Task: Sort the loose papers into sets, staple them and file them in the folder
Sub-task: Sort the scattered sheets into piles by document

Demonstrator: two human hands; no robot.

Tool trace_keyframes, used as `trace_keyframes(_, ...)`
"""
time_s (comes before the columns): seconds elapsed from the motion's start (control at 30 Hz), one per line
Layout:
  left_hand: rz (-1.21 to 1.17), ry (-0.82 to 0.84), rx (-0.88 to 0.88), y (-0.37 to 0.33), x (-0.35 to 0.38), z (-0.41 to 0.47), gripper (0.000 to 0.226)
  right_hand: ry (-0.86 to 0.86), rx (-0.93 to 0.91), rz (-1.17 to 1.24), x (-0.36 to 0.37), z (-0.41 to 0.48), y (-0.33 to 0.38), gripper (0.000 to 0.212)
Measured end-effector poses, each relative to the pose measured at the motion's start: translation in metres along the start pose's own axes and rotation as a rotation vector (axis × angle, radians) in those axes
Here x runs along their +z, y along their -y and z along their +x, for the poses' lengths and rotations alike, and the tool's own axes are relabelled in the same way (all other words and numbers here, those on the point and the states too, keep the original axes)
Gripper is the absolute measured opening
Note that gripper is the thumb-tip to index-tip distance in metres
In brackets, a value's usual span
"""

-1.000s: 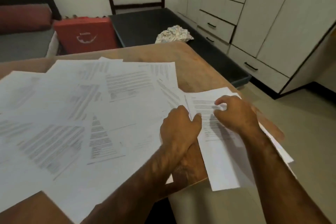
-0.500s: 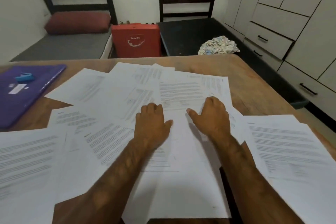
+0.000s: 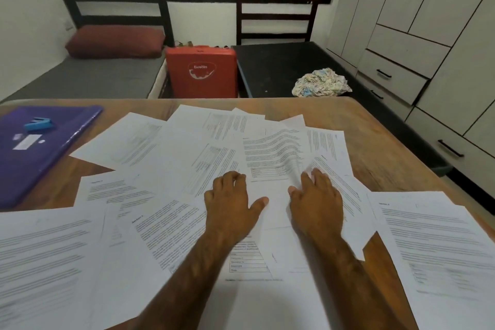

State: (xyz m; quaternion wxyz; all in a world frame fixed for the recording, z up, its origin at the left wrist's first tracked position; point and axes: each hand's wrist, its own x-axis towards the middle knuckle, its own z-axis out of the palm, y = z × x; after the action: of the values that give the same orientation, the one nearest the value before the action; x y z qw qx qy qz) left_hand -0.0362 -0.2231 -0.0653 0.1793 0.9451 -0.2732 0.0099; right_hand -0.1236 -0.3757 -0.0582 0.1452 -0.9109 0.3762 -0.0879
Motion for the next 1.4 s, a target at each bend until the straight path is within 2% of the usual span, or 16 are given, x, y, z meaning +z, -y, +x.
trace_keyframes(0.13,-0.221,0.011,-0.075,-0.003,-0.012,0.001,0.086,-0.099,0.012,0.218,-0.009,-0.006,0.006,0.051)
trace_keyframes(0.27,-0.759,0.015,-0.267,0.002,-0.03,0.012,0.095,-0.067,0.027,0.491,-0.033,-0.013,0.013,0.047)
trace_keyframes(0.3,-0.909,-0.007,-0.303,0.004,-0.037,0.014,0.092,-0.054,0.025,0.545,-0.04,-0.017,0.015,0.044)
trace_keyframes(0.37,-1.178,-0.019,-0.327,0.011,-0.056,0.013,0.074,-0.024,-0.018,0.651,-0.051,-0.028,0.024,0.041)
trace_keyframes(0.47,-1.291,-0.077,-0.269,0.029,-0.083,0.007,0.052,0.061,-0.095,0.754,-0.062,-0.044,0.052,0.034)
trace_keyframes(0.5,-1.274,-0.117,-0.264,0.039,-0.091,0.004,0.049,0.098,-0.105,0.784,-0.063,-0.048,0.064,0.035)
trace_keyframes(0.57,-1.25,-0.169,-0.257,0.065,-0.109,-0.008,0.045,0.193,-0.078,0.884,-0.068,-0.06,0.092,0.052)
trace_keyframes(0.63,-1.243,-0.137,-0.261,0.092,-0.131,-0.023,0.043,0.28,-0.013,1.011,-0.071,-0.069,0.113,0.064)
trace_keyframes(0.77,-1.122,-0.059,-0.356,0.175,-0.183,-0.066,0.045,0.435,0.042,1.039,-0.052,-0.086,0.159,0.06)
trace_keyframes(0.93,-0.921,-0.055,-0.541,0.268,-0.22,-0.141,0.034,0.649,-0.105,0.849,-0.006,-0.138,0.233,0.052)
trace_keyframes(1.07,-0.669,0.004,-0.658,0.311,-0.22,-0.178,0.036,0.655,-0.2,0.657,0.024,-0.166,0.27,0.055)
trace_keyframes(1.23,-0.276,0.12,-0.679,0.317,-0.228,-0.196,0.038,0.616,-0.278,0.495,0.038,-0.183,0.278,0.052)
trace_keyframes(1.33,0.016,0.201,-0.69,0.311,-0.237,-0.198,0.058,0.545,-0.354,0.408,0.039,-0.19,0.275,0.047)
trace_keyframes(1.4,0.229,0.164,-0.693,0.301,-0.239,-0.191,0.066,0.466,-0.379,0.382,0.039,-0.19,0.27,0.044)
